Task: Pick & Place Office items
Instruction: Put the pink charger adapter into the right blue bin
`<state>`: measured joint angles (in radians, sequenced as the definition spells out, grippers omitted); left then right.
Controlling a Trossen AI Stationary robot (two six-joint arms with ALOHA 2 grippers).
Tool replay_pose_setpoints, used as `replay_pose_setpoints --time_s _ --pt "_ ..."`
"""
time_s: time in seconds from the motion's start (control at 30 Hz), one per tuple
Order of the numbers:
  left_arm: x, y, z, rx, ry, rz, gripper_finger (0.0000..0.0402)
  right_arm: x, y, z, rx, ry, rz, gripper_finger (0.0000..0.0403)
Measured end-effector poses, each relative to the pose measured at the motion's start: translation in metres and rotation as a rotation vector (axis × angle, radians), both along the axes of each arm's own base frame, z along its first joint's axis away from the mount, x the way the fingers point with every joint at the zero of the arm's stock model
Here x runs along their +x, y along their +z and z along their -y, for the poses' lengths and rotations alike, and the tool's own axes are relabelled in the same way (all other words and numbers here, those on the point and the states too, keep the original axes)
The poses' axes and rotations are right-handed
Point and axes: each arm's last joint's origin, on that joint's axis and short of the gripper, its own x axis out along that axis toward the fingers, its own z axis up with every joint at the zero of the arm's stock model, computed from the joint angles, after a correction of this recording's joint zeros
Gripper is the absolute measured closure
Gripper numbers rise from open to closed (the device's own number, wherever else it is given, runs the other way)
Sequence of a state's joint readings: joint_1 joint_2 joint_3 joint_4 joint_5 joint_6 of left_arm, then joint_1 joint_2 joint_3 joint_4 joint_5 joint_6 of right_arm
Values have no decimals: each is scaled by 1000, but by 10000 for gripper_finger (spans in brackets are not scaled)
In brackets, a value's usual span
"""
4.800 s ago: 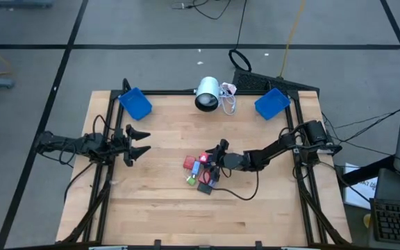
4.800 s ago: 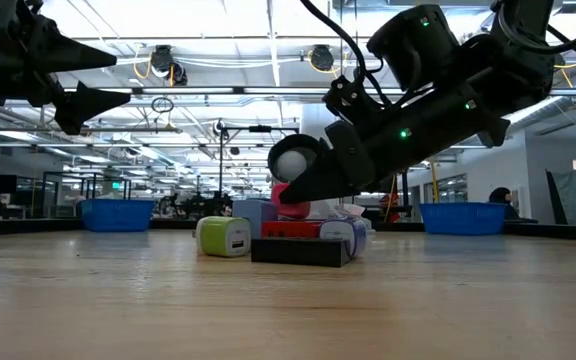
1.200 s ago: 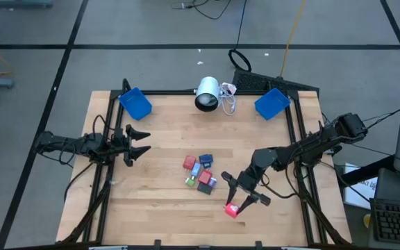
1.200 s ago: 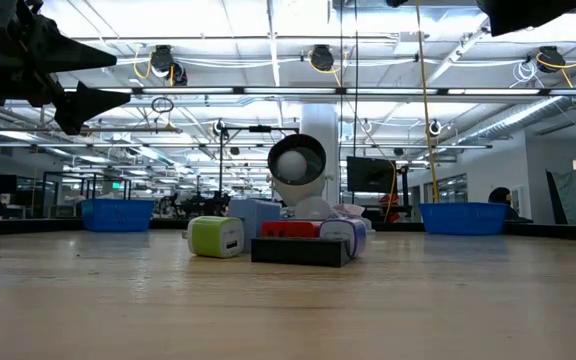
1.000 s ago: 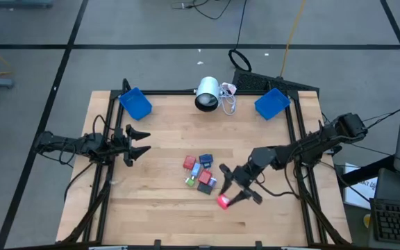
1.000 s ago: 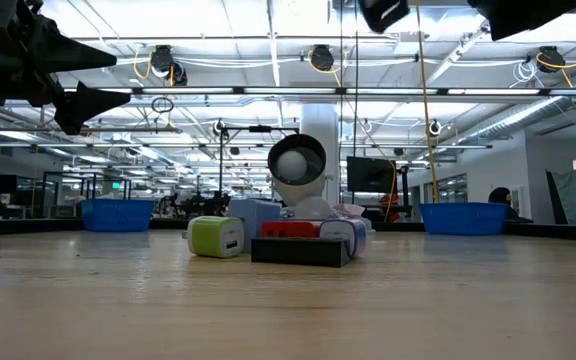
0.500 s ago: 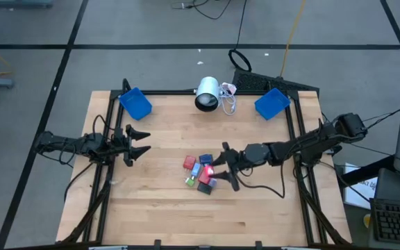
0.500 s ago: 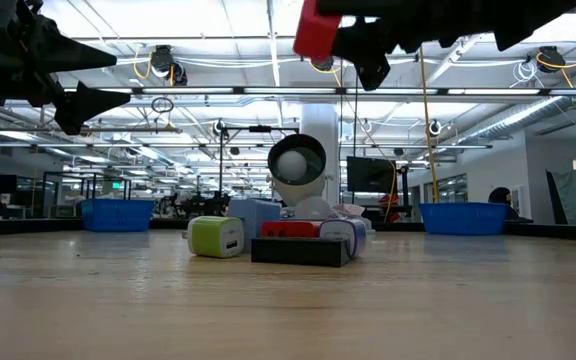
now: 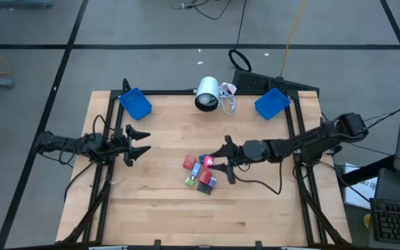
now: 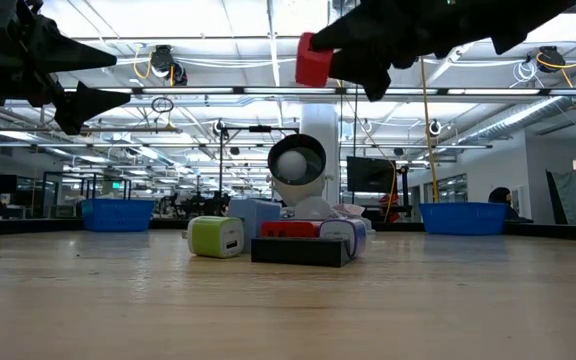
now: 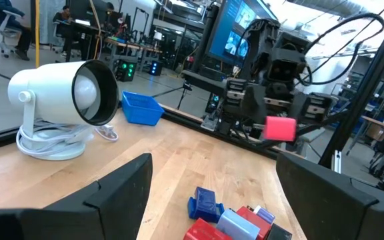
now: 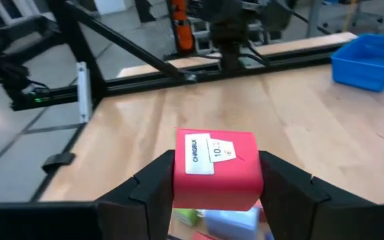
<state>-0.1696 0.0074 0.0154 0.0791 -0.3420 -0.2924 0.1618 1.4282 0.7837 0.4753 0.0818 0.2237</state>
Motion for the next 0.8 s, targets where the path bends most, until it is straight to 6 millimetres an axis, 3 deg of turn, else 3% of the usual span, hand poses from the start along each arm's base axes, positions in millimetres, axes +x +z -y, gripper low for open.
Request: replay_pose_setpoints --time_s 0.47,0.8 --pt "0 0 0 0 0 0 78 -11 3 47 -3 -152 -36 228" --pt "0 0 0 0 -1 1 78 -64 -2 76 26 -288 10 230"
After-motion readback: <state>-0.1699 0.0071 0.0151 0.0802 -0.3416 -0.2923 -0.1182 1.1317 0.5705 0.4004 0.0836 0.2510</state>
